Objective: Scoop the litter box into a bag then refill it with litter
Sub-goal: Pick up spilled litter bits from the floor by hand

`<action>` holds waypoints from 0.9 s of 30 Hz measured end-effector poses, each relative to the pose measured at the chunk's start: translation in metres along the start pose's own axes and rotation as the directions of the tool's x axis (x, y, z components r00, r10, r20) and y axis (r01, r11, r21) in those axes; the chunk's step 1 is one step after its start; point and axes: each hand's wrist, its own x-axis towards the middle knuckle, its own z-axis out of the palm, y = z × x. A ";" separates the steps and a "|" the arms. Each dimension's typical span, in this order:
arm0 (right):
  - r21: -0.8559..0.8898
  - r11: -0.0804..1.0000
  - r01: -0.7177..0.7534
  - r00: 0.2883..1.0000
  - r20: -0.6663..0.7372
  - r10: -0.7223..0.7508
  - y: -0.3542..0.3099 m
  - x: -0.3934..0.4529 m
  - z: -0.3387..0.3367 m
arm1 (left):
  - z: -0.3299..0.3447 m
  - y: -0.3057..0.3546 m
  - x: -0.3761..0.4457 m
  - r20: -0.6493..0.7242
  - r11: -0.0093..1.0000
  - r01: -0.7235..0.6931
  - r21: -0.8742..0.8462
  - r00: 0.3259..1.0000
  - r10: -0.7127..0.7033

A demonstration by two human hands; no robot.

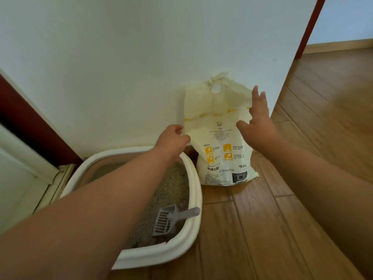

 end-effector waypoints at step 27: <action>-0.671 0.734 0.106 0.975 0.214 0.054 -0.131 -0.196 0.054 | -0.128 -0.113 -0.204 0.079 0.683 0.015 0.730 0.991 -0.107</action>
